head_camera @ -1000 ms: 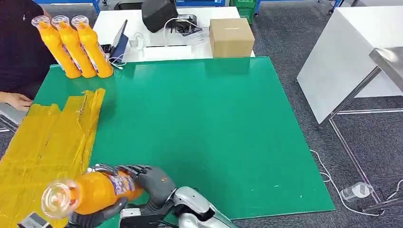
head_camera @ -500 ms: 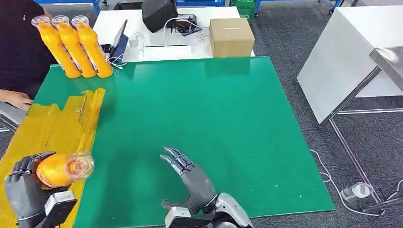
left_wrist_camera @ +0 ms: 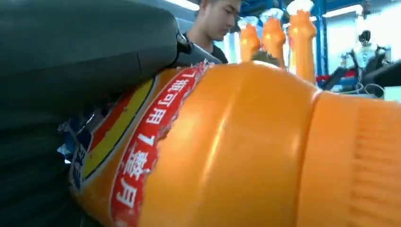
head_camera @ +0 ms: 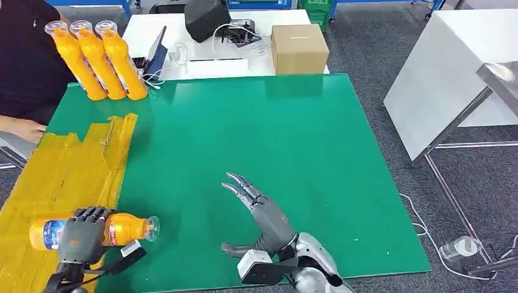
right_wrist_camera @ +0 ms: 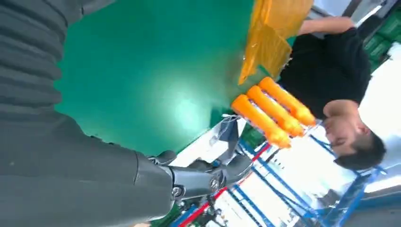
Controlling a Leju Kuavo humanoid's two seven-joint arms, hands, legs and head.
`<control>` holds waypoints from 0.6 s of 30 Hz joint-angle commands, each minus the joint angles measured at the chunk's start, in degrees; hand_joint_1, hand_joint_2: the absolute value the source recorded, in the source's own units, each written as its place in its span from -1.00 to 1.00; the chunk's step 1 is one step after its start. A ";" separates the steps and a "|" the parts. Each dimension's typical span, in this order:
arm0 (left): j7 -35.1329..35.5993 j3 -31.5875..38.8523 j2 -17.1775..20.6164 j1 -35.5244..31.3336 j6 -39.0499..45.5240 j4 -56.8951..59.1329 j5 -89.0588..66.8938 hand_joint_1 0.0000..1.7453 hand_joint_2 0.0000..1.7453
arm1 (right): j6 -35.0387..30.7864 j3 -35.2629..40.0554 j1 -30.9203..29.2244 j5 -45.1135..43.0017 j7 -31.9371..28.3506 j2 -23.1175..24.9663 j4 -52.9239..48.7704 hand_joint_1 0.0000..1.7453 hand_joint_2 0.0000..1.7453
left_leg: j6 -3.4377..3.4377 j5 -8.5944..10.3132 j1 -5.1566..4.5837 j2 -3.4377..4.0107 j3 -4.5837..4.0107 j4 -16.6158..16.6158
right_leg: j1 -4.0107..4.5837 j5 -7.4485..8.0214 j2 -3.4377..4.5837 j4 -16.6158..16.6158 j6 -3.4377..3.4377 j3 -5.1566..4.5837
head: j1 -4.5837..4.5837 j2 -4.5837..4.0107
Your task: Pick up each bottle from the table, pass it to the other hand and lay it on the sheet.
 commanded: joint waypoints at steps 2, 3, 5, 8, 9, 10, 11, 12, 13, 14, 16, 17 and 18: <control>0.37 -6.76 5.42 -0.74 -2.81 12.60 0.32 1.00 1.00 | 0.57 -0.50 -2.75 -0.26 -0.12 -0.79 2.56 -1.00 1.00 | 0.00 -0.03 -0.11 0.23 0.50 -0.14 | -0.09 0.00 0.24 -0.02 -0.09 0.37 | -0.02 0.00; 0.37 -6.76 5.42 -0.74 -2.81 12.60 0.32 1.00 1.00 | 0.57 -0.50 -2.75 -0.26 -0.12 -0.79 2.56 -1.00 1.00 | 0.00 0.02 -0.09 0.32 0.49 -0.18 | -0.06 0.08 0.32 -0.05 -0.11 0.32 | 0.00 0.00; 1.49 -7.20 5.57 -0.36 -2.59 11.77 -0.18 1.00 1.00 | 0.56 -0.48 -2.75 -0.27 -0.14 -0.77 2.61 -1.00 1.00 | -0.01 0.11 -0.09 0.44 0.38 -0.21 | -0.05 0.18 0.42 -0.04 -0.16 0.21 | -0.02 0.00; 8.82 -8.01 5.70 -0.78 -2.11 11.89 -4.71 -1.00 1.00 | 0.66 -0.67 -2.85 -0.28 0.16 -0.37 2.99 -1.00 1.00 | -0.06 0.02 -0.10 0.41 0.63 -0.22 | -0.06 0.09 0.41 -0.01 -0.18 0.19 | -0.02 0.00; 7.92 -7.46 5.60 -0.87 -2.10 11.66 -2.69 -1.00 1.00 | 0.64 -0.78 -2.87 -0.28 0.18 -0.31 3.15 -1.00 1.00 | -0.07 -0.03 -0.08 0.33 0.80 -0.19 | -0.05 0.01 0.33 0.01 -0.19 0.19 | -0.02 0.00; 7.77 -7.32 5.78 -0.50 -1.65 10.85 -2.64 -1.00 -1.00 | 0.58 -0.94 -2.79 -0.28 0.18 -0.24 3.25 -1.00 1.00 | -0.09 -0.03 -0.08 0.28 0.77 -0.17 | -0.05 -0.01 0.27 0.05 -0.20 0.12 | 0.00 0.00; 7.34 -7.01 5.95 0.13 -1.13 9.83 -2.19 -1.00 -1.00 | 0.58 -0.99 -2.80 -0.28 0.18 -0.28 3.35 -1.00 1.00 | -0.09 -0.01 -0.07 0.33 0.74 -0.20 | -0.04 0.03 0.32 0.02 -0.21 0.06 | 0.02 0.00; 6.36 -6.75 6.11 0.73 -0.82 8.80 -1.17 -1.00 -1.00 | 0.58 -1.01 -2.79 -0.28 0.18 -0.32 3.38 -1.00 1.00 | -0.10 -0.05 -0.07 0.36 0.82 -0.21 | -0.05 -0.01 0.36 0.04 -0.21 0.12 | -0.02 0.00; 5.13 -6.45 6.27 1.70 -1.25 6.88 0.00 -1.00 -1.00 | 0.51 -1.05 -2.80 -0.25 0.18 -0.37 3.40 -1.00 1.00 | -0.10 -0.02 -0.07 0.42 0.76 -0.22 | -0.05 0.03 0.41 0.05 -0.22 0.05 | -0.02 0.00; 4.15 -6.23 6.34 2.64 -2.07 4.79 0.97 -1.00 -1.00 | 0.46 -1.16 -2.80 -0.25 0.19 -0.42 3.43 -1.00 1.00 | -0.10 -0.06 -0.06 0.48 0.80 -0.23 | -0.04 0.02 0.47 0.05 -0.23 0.15 | -0.02 0.00; 2.75 -6.09 6.48 3.71 -4.22 2.01 2.52 -1.00 -1.00 | 0.63 -1.49 -2.76 -0.26 0.20 -0.30 3.48 -1.00 1.00 | -0.10 -0.04 -0.05 0.45 0.85 -0.21 | -0.03 -0.03 0.43 0.06 -0.22 0.65 | -0.02 0.00; 2.07 -5.91 6.42 4.17 -4.86 0.50 3.43 -1.00 -1.00 | 0.77 -1.66 -2.77 -0.24 0.20 -0.20 3.54 -1.00 1.00 | -0.09 -0.08 -0.03 0.41 0.91 -0.17 | -0.01 -0.06 0.40 0.09 -0.20 0.74 | -0.02 0.00; 1.26 -5.68 6.32 4.44 -5.57 -0.63 4.54 -1.00 -1.00 | 0.91 -1.78 -2.78 -0.19 0.20 -0.11 3.61 -1.00 1.00 | -0.10 -0.07 -0.06 0.25 1.05 -0.16 | -0.03 -0.12 0.25 0.12 -0.18 0.86 | -0.02 0.00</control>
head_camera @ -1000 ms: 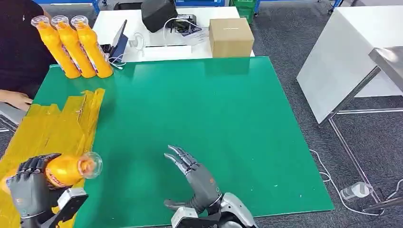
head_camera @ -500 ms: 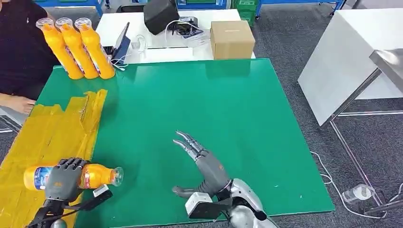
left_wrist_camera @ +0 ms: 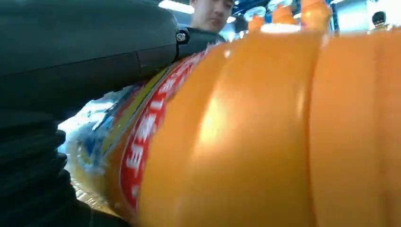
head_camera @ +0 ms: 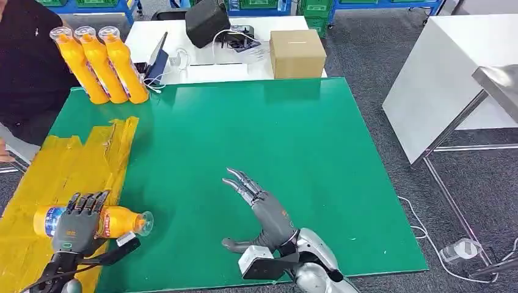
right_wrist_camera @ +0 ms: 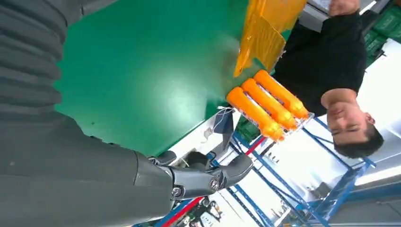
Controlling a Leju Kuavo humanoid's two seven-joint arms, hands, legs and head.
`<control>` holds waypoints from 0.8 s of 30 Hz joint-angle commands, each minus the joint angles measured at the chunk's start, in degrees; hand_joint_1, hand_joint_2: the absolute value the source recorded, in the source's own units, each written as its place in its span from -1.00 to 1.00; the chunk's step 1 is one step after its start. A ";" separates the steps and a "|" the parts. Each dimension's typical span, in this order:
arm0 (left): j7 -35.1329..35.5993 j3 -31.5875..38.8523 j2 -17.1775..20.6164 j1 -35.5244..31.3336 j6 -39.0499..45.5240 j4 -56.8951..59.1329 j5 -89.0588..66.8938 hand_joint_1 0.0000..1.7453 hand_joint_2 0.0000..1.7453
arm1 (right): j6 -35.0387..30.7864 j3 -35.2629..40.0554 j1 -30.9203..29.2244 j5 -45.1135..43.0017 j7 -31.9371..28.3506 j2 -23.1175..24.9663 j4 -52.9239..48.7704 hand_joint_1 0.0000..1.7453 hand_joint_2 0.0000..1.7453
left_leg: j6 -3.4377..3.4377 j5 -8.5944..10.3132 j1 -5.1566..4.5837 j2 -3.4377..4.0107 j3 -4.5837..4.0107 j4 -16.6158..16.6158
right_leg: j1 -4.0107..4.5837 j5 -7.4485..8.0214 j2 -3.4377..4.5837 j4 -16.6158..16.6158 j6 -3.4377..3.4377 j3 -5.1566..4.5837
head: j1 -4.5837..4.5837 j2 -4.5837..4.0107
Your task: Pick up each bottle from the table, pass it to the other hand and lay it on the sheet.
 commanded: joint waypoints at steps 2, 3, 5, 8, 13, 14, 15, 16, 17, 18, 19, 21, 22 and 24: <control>-5.02 -0.28 0.72 6.99 -6.33 -6.77 6.19 -1.00 -1.00 | 0.75 -1.47 -2.06 -0.05 0.24 0.11 3.68 -1.00 1.00 | 0.08 -0.05 -0.03 0.39 -0.14 -0.05 | -0.02 0.06 0.37 -0.06 -0.01 -0.27 | 0.02 0.00; -5.11 0.24 0.55 7.06 -6.44 -7.48 6.87 -1.00 -1.00 | 0.79 -1.52 -2.03 -0.02 0.24 0.20 3.73 -1.00 1.00 | 0.07 -0.05 -0.03 0.25 -0.12 -0.03 | -0.02 0.03 0.25 -0.04 -0.01 -0.21 | 0.00 0.00; -5.15 1.85 -0.38 7.20 -3.73 -8.70 6.13 -1.00 -1.00 | 0.81 -1.54 -1.84 0.01 0.24 0.32 3.77 -1.00 1.00 | 0.05 -0.05 -0.04 0.20 -0.17 -0.01 | -0.04 0.02 0.20 -0.01 -0.01 -0.23 | 0.02 0.00; -6.09 3.03 -0.72 7.88 -4.22 -10.37 8.00 -1.00 -1.00 | 0.81 -1.47 -1.56 0.01 0.24 0.40 3.93 -1.00 1.00 | 0.05 -0.03 -0.04 0.25 -0.38 -0.01 | -0.04 0.06 0.25 -0.02 -0.03 -0.47 | 0.02 0.00; -6.09 3.03 -0.72 7.88 -4.22 -10.37 8.00 -1.00 -1.00 | 0.81 -1.47 -1.56 0.01 0.24 0.40 3.93 -1.00 1.00 | 0.05 0.00 -0.05 0.11 -0.63 0.01 | -0.05 0.03 0.09 -0.03 -0.03 -0.75 | 0.02 0.00; -6.09 3.03 -0.72 7.88 -4.22 -10.37 8.00 -1.00 -1.00 | 0.81 -1.47 -1.56 0.01 0.24 0.40 3.93 -1.00 1.00 | 0.04 -0.01 -0.04 0.10 -0.64 0.02 | -0.04 0.02 0.09 -0.02 0.00 -0.75 | 0.02 0.00; -7.09 4.56 -1.64 8.00 -2.74 -11.42 9.40 -1.00 -1.00 | 0.79 -1.66 -1.54 0.06 0.24 0.57 4.09 -1.00 1.00 | 0.05 -0.02 -0.04 0.15 -0.64 0.00 | -0.04 0.03 0.13 -0.04 -0.02 -0.75 | 0.04 0.00; -8.00 5.99 -3.02 7.57 -2.73 -12.30 11.35 -1.00 -1.00 | 0.76 -1.85 -1.20 0.25 0.25 0.70 4.04 -1.00 1.00 | 0.06 -0.04 -0.02 0.19 -0.65 0.00 | -0.02 0.02 0.17 -0.05 -0.04 -0.77 | 0.02 0.00; -10.75 7.64 -5.28 7.05 -1.76 -14.36 15.96 -1.00 -1.00 | 0.60 -2.05 -0.60 0.65 0.26 0.88 3.84 -1.00 1.00 | 0.06 -0.05 -0.01 0.20 -0.67 0.01 | -0.01 0.02 0.17 -0.05 -0.04 -0.78 | 0.02 0.00; -12.98 9.10 -7.23 6.84 -0.76 -16.60 19.94 -1.00 -1.00 | 0.29 -2.21 -0.07 1.12 0.23 1.03 3.68 -1.00 1.00 | 0.08 -0.04 -0.02 0.13 -0.73 0.03 | -0.01 0.02 0.10 -0.06 -0.02 -0.80 | 0.04 0.00; -15.74 10.13 -9.35 6.64 -2.03 -19.69 27.02 -1.00 -1.00 | -0.86 -2.64 0.76 2.25 0.18 1.38 3.32 -1.00 1.00 | 0.08 0.00 0.00 -0.01 -0.83 0.05 | -0.01 0.02 -0.03 -0.05 0.02 -0.85 | 0.02 0.00; -16.87 10.40 -11.25 6.93 -4.75 -26.15 32.14 -1.00 -1.00 | -2.92 -2.49 1.86 5.06 -0.46 1.61 2.36 -1.00 1.00 | 0.11 -0.01 0.00 -0.10 -0.93 0.09 | 0.00 -0.01 -0.13 -0.05 0.03 -0.92 | 0.02 0.00; -16.32 10.32 -11.33 7.07 -5.19 -26.97 31.87 -1.00 -1.00 | -2.95 -2.46 1.91 5.11 -0.45 1.61 2.25 -1.00 1.00 | 0.09 0.00 -0.01 -0.07 -0.98 0.08 | -0.01 0.00 -0.10 -0.04 0.03 -1.02 | 0.02 0.00; -19.49 11.04 -12.71 6.93 -6.33 -29.19 39.47 -1.00 -1.00 | -6.65 -2.41 1.97 10.60 0.22 1.84 2.13 -1.00 1.00 | 0.10 -0.05 0.00 -0.08 -1.01 0.15 | 0.00 -0.03 -0.09 0.00 0.02 -1.02 | 0.02 0.00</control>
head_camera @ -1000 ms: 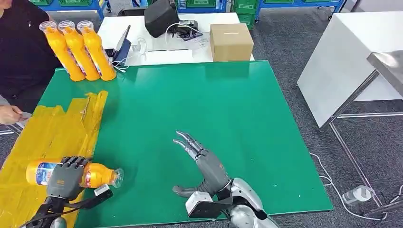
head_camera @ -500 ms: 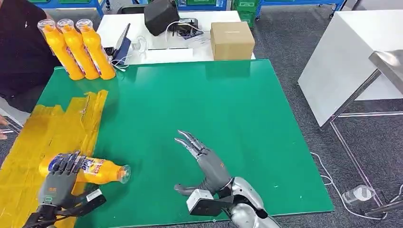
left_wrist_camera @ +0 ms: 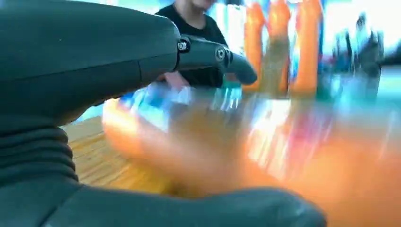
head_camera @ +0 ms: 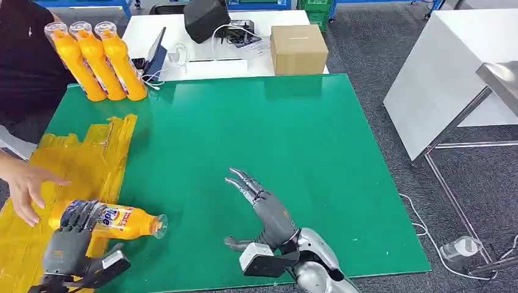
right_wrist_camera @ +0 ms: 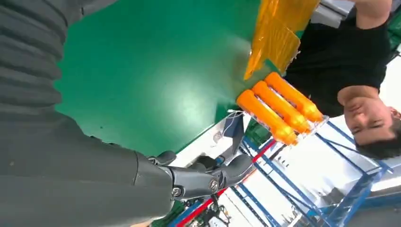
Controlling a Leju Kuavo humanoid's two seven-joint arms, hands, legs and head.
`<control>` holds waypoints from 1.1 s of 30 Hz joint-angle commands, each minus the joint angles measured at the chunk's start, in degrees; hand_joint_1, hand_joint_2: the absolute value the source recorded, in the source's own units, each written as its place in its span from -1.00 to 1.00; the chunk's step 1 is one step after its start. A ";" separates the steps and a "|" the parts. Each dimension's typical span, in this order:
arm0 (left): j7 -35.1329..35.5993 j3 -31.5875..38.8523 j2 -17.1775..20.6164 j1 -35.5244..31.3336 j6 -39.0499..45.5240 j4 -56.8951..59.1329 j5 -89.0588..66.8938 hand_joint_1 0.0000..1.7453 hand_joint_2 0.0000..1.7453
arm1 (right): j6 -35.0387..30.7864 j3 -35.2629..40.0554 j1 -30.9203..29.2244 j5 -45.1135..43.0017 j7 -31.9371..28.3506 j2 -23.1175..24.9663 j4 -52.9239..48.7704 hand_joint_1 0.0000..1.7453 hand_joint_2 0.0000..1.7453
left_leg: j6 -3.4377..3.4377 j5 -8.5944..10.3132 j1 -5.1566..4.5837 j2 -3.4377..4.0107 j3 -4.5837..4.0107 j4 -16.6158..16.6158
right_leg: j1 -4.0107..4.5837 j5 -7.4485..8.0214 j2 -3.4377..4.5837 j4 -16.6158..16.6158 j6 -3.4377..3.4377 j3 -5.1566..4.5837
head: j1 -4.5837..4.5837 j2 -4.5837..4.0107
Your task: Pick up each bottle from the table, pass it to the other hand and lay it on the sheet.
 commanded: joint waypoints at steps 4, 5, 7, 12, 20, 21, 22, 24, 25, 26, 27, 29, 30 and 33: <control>-8.91 5.59 -15.75 -1.92 -22.99 -29.25 42.63 -1.00 -1.00 | -10.66 -2.43 4.21 13.60 0.53 5.26 1.08 -1.00 -1.00 | 0.06 -0.07 0.04 -0.12 -0.20 0.17 | 0.05 -0.06 -0.13 0.07 -0.02 -0.05 | -0.02 0.00; -9.30 4.33 -17.10 -0.93 -26.37 -32.48 46.40 -1.00 -1.00 | -11.55 -3.33 5.10 10.34 -1.89 6.27 0.78 -1.00 -1.00 | 0.04 -0.04 0.05 -0.11 -0.22 0.15 | 0.06 -0.03 -0.12 0.05 -0.02 -0.11 | 0.00 0.00; -9.30 -0.64 -19.02 2.47 -30.51 -41.19 50.77 -1.00 -1.00 | -16.96 -5.63 7.47 7.20 -7.15 8.69 -0.88 -1.00 -1.00 | 0.05 -0.06 0.04 -0.16 -0.24 0.17 | 0.05 -0.07 -0.18 0.05 -0.02 -0.11 | -0.02 0.00; -9.30 -13.42 -17.82 7.87 -25.68 -48.80 49.66 -1.00 -1.00 | -16.41 -5.24 10.05 -0.46 -13.22 8.98 -5.33 -1.00 -1.00 | 0.11 -0.21 -0.01 -0.02 -0.16 0.21 | 0.01 -0.16 -0.04 0.06 0.03 -0.05 | 0.02 0.00; -9.30 -28.68 -23.57 10.04 -26.60 -30.38 54.42 -1.00 -1.00 | -14.29 -0.41 9.17 -6.61 -18.96 12.19 1.94 -1.00 -1.00 | 0.09 -0.06 -0.08 0.09 0.01 -0.11 | -0.11 0.01 0.01 -0.18 0.00 0.00 | -0.07 0.00; -9.30 -30.47 -22.25 9.30 -23.51 -29.80 53.30 -1.00 -1.00 | -15.34 -0.18 9.29 -8.00 -19.82 12.46 2.81 -1.00 -1.00 | 0.11 -0.06 -0.10 0.05 0.01 -0.09 | -0.13 0.00 -0.03 -0.18 0.01 0.03 | -0.04 0.00; -9.30 -33.35 -19.74 8.28 -19.34 -29.21 52.03 -1.00 -1.00 | -15.97 -0.85 9.65 -11.76 -21.25 12.30 2.78 -1.00 -1.00 | 0.09 -0.03 -0.04 0.09 0.05 -0.15 | -0.08 0.05 0.01 -0.25 0.00 0.03 | -0.02 0.00; -9.30 -35.19 -18.26 6.70 -20.64 -25.61 53.02 -1.00 -1.00 | -15.17 -0.02 7.80 -10.22 -20.07 12.02 3.69 -1.00 -1.00 | 0.10 -0.04 -0.13 0.08 0.03 -0.14 | -0.14 0.02 0.02 -0.19 0.00 0.03 | 0.04 0.00; -9.30 -35.19 -18.26 6.70 -20.64 -25.61 53.02 -1.00 -1.00 | -15.17 -0.02 7.80 -10.22 -20.07 12.02 3.69 -1.00 -1.00 | 0.06 -0.05 -0.08 0.08 -0.01 -0.10 | -0.08 0.01 0.02 -0.16 -0.02 0.02 | 0.02 0.00; -9.30 -35.19 -18.26 6.70 -20.64 -25.61 53.02 -1.00 -1.00 | -15.17 -0.02 7.80 -10.22 -20.07 12.02 3.69 -1.00 -1.00 | 0.07 -0.02 -0.09 0.13 0.07 -0.17 | -0.09 0.05 0.06 -0.21 -0.04 0.07 | 0.00 0.00; -9.30 -35.19 -18.26 6.70 -20.64 -25.61 53.02 -1.00 -1.00 | -15.17 -0.02 7.80 -10.22 -20.07 12.02 3.69 -1.00 -1.00 | 0.05 -0.04 -0.14 0.15 0.05 -0.15 | -0.14 0.04 0.08 -0.17 -0.02 0.01 | -0.02 0.00; -9.30 -35.19 -18.26 6.70 -20.64 -25.61 53.02 -1.00 -1.00 | -15.17 -0.02 7.80 -10.22 -20.07 12.02 3.69 -1.00 -1.00 | 0.04 -0.06 -0.14 0.12 0.04 -0.10 | -0.13 0.01 0.05 -0.13 -0.03 0.03 | 0.02 0.00; -9.30 -35.19 -18.26 6.70 -20.64 -25.61 53.02 -1.00 -1.00 | -15.17 -0.02 7.80 -10.22 -20.07 12.02 3.69 -1.00 -1.00 | 0.04 -0.07 -0.14 0.18 -0.01 -0.07 | -0.14 0.02 0.11 -0.11 0.00 -0.03 | -0.02 0.00; -9.30 -35.19 -18.26 6.70 -20.64 -25.61 53.02 -1.00 -1.00 | -15.17 -0.02 7.80 -10.22 -20.07 12.02 3.69 -1.00 -1.00 | 0.04 -0.08 -0.12 0.16 0.02 -0.08 | -0.12 0.01 0.08 -0.13 -0.01 0.01 | 0.00 0.00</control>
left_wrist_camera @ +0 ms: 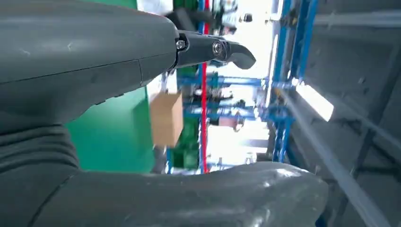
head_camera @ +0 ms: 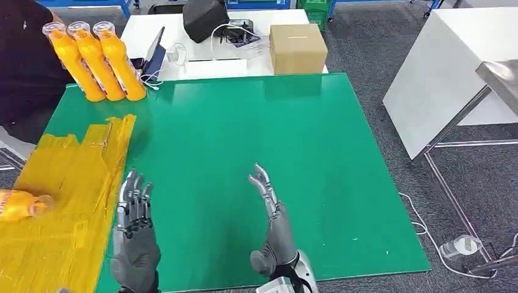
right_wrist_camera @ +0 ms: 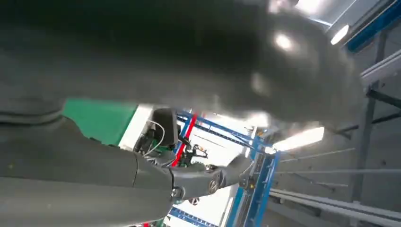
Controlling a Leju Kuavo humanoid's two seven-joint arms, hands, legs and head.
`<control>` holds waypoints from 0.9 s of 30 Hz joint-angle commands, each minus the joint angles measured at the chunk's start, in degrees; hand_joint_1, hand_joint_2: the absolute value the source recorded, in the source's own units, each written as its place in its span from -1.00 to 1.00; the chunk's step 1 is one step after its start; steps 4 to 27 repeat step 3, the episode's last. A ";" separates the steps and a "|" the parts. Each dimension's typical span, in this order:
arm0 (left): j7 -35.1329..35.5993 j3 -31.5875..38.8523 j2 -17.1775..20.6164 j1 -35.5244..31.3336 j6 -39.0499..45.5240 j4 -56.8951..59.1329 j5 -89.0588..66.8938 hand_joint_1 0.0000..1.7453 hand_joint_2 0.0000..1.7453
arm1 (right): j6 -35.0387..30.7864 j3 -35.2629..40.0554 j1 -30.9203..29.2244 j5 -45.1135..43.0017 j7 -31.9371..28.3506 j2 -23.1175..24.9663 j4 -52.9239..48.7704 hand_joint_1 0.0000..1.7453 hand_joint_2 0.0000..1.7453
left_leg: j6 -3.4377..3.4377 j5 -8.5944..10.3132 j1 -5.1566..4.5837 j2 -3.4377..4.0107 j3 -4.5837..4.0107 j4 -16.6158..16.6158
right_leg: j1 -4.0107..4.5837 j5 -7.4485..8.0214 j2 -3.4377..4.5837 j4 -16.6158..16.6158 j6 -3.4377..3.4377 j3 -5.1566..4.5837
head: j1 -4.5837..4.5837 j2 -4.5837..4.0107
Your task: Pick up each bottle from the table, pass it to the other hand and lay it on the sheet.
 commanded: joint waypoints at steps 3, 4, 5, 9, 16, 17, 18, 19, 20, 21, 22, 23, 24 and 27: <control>0.15 -3.55 2.28 -2.03 0.27 6.23 -0.19 -1.00 -1.00 | -0.13 2.02 -0.85 -0.21 0.02 1.24 5.09 -1.00 -1.00 | 0.01 -0.01 -0.01 0.02 0.15 -0.12 | 0.00 -0.02 0.01 -0.10 -0.06 0.13 | 0.00 0.00; 0.15 -3.55 2.28 -2.03 0.27 6.23 -0.19 -1.00 -1.00 | -0.13 2.02 -0.85 -0.21 0.02 1.24 5.09 -1.00 -1.00 | 0.01 -0.01 -0.01 0.02 0.15 -0.12 | 0.00 -0.02 0.01 -0.10 -0.06 0.13 | 0.00 0.00; 0.15 -3.55 2.28 -2.03 0.27 6.23 -0.19 -1.00 -1.00 | -0.13 2.02 -0.85 -0.21 0.02 1.24 5.09 -1.00 -1.00 | 0.01 -0.01 -0.01 0.02 0.15 -0.12 | 0.00 -0.02 0.01 -0.10 -0.06 0.13 | 0.00 0.00; 0.15 -3.55 2.28 -2.03 0.27 6.23 -0.19 -1.00 -1.00 | -0.13 2.02 -0.85 -0.21 0.02 1.24 5.09 -1.00 -1.00 | 0.01 -0.01 -0.01 0.02 0.15 -0.12 | 0.00 -0.02 0.01 -0.10 -0.06 0.13 | 0.00 0.00; 0.15 -3.55 2.28 -2.03 0.27 6.23 -0.19 -1.00 -1.00 | -0.13 2.02 -0.85 -0.21 0.02 1.24 5.09 -1.00 -1.00 | 0.01 -0.01 -0.01 0.02 0.15 -0.12 | 0.00 -0.02 0.01 -0.10 -0.06 0.13 | 0.00 0.00; 0.15 -3.55 2.28 -2.03 0.27 6.23 -0.19 -1.00 -1.00 | -0.13 2.02 -0.85 -0.21 0.02 1.24 5.09 -1.00 -1.00 | 0.01 -0.01 -0.01 0.02 0.15 -0.12 | 0.00 -0.02 0.01 -0.10 -0.06 0.13 | 0.00 0.00; 0.15 -3.55 2.28 -2.03 0.27 6.23 -0.19 -1.00 -1.00 | -0.13 2.02 -0.85 -0.21 0.02 1.24 5.09 -1.00 -1.00 | 0.01 -0.01 -0.01 0.02 0.15 -0.12 | 0.00 -0.02 0.01 -0.10 -0.06 0.13 | 0.00 0.00; 0.15 -3.55 2.28 -2.03 0.27 6.23 -0.19 -1.00 -1.00 | -0.13 2.02 -0.85 -0.21 0.02 1.24 5.09 -1.00 -1.00 | 0.01 -0.01 -0.01 0.02 0.15 -0.12 | 0.00 -0.02 0.01 -0.10 -0.06 0.13 | 0.00 0.00; 0.15 -3.55 2.28 -2.03 0.27 6.23 -0.19 -1.00 -1.00 | -0.13 2.02 -0.85 -0.21 0.02 1.24 5.09 -1.00 -1.00 | 0.01 -0.01 -0.01 0.02 0.15 -0.12 | 0.00 -0.02 0.01 -0.10 -0.06 0.13 | 0.00 0.00; 0.15 -3.55 2.28 -2.03 0.27 6.23 -0.19 -1.00 -1.00 | -0.13 2.02 -0.85 -0.21 0.02 1.24 5.09 -1.00 -1.00 | 0.01 -0.01 -0.01 0.02 0.15 -0.12 | 0.00 -0.02 0.01 -0.10 -0.06 0.13 | 0.00 0.00; 0.15 -3.55 2.28 -2.03 0.27 6.23 -0.19 -1.00 -1.00 | -0.13 2.02 -0.85 -0.21 0.02 1.24 5.09 -1.00 -1.00 | 0.01 -0.01 -0.01 0.02 0.15 -0.12 | 0.00 -0.02 0.01 -0.10 -0.06 0.13 | 0.00 0.00; 0.15 -3.55 2.28 -2.03 0.27 6.23 -0.19 -1.00 -1.00 | -0.13 2.02 -0.85 -0.21 0.02 1.24 5.09 -1.00 -1.00 | 0.01 -0.01 -0.01 0.02 0.15 -0.12 | 0.00 -0.02 0.01 -0.10 -0.06 0.13 | 0.00 0.00; 0.15 -3.55 2.28 -2.03 0.27 6.23 -0.19 -1.00 -1.00 | -0.13 2.02 -0.85 -0.21 0.02 1.24 5.09 -1.00 -1.00 | 0.01 -0.01 -0.01 0.02 0.15 -0.12 | 0.00 -0.02 0.01 -0.10 -0.06 0.13 | 0.00 0.00; 0.15 -3.55 2.28 -2.03 0.27 6.23 -0.19 -1.00 -1.00 | -0.13 2.02 -0.85 -0.21 0.02 1.24 5.09 -1.00 -1.00 | 0.01 -0.01 -0.01 0.02 0.15 -0.12 | 0.00 -0.02 0.01 -0.10 -0.06 0.13 | 0.00 0.00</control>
